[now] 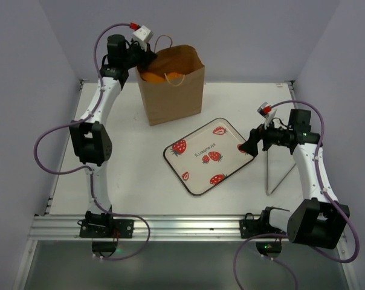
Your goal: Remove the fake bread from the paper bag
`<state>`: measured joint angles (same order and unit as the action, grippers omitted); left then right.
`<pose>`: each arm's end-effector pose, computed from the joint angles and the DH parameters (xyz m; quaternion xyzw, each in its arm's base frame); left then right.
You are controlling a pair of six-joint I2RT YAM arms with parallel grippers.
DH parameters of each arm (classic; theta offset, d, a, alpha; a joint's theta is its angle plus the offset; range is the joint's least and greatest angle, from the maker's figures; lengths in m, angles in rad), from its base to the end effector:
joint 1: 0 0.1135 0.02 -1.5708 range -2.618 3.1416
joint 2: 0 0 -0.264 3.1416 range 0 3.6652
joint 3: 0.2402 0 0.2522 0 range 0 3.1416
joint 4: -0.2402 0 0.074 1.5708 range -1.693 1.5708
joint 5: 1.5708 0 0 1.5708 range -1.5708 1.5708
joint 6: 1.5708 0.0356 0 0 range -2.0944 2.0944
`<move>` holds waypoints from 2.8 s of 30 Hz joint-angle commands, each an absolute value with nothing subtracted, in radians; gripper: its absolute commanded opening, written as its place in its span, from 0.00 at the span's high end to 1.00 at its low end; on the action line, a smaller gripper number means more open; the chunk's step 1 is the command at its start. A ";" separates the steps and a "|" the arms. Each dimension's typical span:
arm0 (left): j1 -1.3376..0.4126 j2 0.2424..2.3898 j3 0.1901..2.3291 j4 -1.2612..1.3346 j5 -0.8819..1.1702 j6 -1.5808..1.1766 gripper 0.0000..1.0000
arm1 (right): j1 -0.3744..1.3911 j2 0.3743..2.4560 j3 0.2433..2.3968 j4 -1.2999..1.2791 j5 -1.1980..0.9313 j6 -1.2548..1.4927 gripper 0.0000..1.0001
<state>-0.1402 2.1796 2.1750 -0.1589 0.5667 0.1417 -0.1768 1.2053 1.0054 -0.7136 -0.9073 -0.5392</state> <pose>0.5111 -0.0914 0.3720 0.2819 0.6994 -0.2127 0.6214 0.2375 -0.0139 0.2943 -0.2924 0.8113 0.2868 0.4171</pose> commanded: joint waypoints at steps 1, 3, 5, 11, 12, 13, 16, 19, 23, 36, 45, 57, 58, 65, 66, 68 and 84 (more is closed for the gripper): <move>-0.141 2.095 2.187 -0.135 0.517 0.138 1.00 | -0.176 1.203 1.020 -0.719 -0.917 -0.546 0.01; -0.141 2.069 2.154 -0.103 0.490 0.141 1.00 | -0.178 1.203 1.020 -0.719 -0.917 -0.545 0.01; -0.141 2.031 2.097 -0.040 0.460 0.150 1.00 | -0.178 1.206 1.020 -0.718 -0.919 -0.545 0.01; -0.121 1.971 2.072 0.023 0.359 0.140 1.00 | -0.178 1.206 1.020 -0.718 -0.916 -0.545 0.01; -0.117 1.962 2.062 0.026 0.338 0.137 1.00 | -0.178 1.206 1.020 -0.719 -0.916 -0.545 0.01; -0.112 1.944 2.050 0.038 0.330 0.135 1.00 | -0.178 1.206 1.020 -0.719 -0.916 -0.545 0.01; -0.089 1.896 1.988 0.080 0.311 0.121 1.00 | -0.179 1.206 1.020 -0.719 -0.916 -0.545 0.01; -0.063 1.852 1.936 0.101 0.308 0.114 1.00 | -0.179 1.207 1.022 -0.719 -0.917 -0.543 0.01; -0.035 1.789 1.865 0.115 0.267 0.130 1.00 | -0.179 1.206 1.022 -0.721 -0.919 -0.542 0.01; -0.017 1.588 1.553 0.208 0.029 0.264 1.00 | -0.178 1.203 1.023 -0.724 -0.925 -0.541 0.01; -0.015 1.491 1.295 0.290 0.152 0.270 1.00 | -0.178 1.197 1.023 -0.727 -0.928 -0.541 0.01; -0.012 1.266 0.910 0.368 0.230 0.242 1.00 | -0.179 1.206 1.025 -0.736 -0.945 -0.549 0.01; -0.012 1.249 0.890 0.373 0.229 0.235 1.00 | -0.179 1.206 1.025 -0.738 -0.946 -0.551 0.01; -0.012 1.093 0.744 0.351 0.230 0.161 1.00 | -0.179 1.212 1.026 -0.746 -0.953 -0.557 0.01; -0.012 1.077 0.712 0.351 0.230 0.157 1.00 | -0.178 1.212 1.026 -0.747 -0.954 -0.557 0.01; -0.012 1.043 0.690 0.348 0.229 0.144 1.00 | -0.179 1.215 1.028 -0.747 -0.959 -0.557 0.01; -0.012 0.893 0.568 0.218 0.198 0.100 1.00 | -0.178 1.226 1.032 -0.762 -0.951 -0.563 0.01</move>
